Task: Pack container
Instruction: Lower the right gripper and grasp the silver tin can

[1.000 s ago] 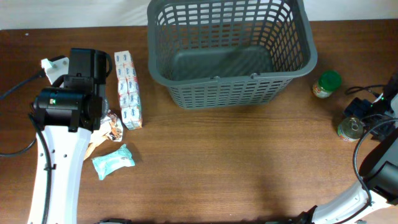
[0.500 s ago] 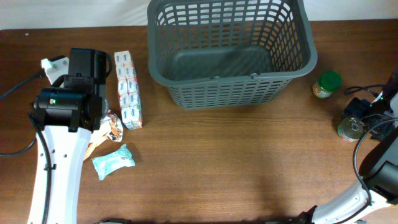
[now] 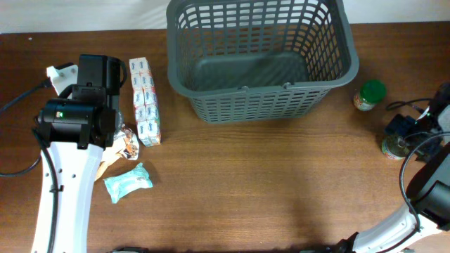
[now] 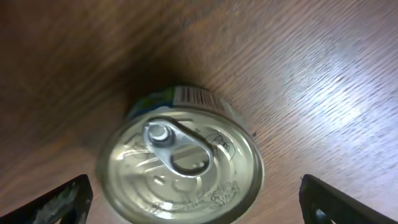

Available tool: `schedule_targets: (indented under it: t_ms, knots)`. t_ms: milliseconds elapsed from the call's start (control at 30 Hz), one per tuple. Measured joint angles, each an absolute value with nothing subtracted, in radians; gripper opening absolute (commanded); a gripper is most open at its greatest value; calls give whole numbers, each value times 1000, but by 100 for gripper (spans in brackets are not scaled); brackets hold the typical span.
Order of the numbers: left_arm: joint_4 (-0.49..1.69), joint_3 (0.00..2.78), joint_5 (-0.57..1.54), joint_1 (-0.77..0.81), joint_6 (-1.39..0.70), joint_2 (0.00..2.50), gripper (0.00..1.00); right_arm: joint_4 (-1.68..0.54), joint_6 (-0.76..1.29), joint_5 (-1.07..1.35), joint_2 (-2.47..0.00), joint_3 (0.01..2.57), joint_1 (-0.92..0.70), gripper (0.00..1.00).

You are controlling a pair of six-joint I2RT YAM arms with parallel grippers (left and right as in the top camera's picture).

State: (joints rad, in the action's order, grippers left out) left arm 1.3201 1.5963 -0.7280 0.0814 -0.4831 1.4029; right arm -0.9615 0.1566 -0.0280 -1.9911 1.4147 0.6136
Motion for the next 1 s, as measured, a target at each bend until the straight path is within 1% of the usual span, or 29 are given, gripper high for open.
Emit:
schedule_targets:
  t_ms: [500, 1000]
  knots:
    - [1320, 1596, -728, 81, -483, 1403, 100, -939, 150, -28, -1996, 1397, 578, 99]
    - [1320, 1596, -728, 81, -483, 1403, 100, -937, 145, -34, -1996, 1397, 578, 99]
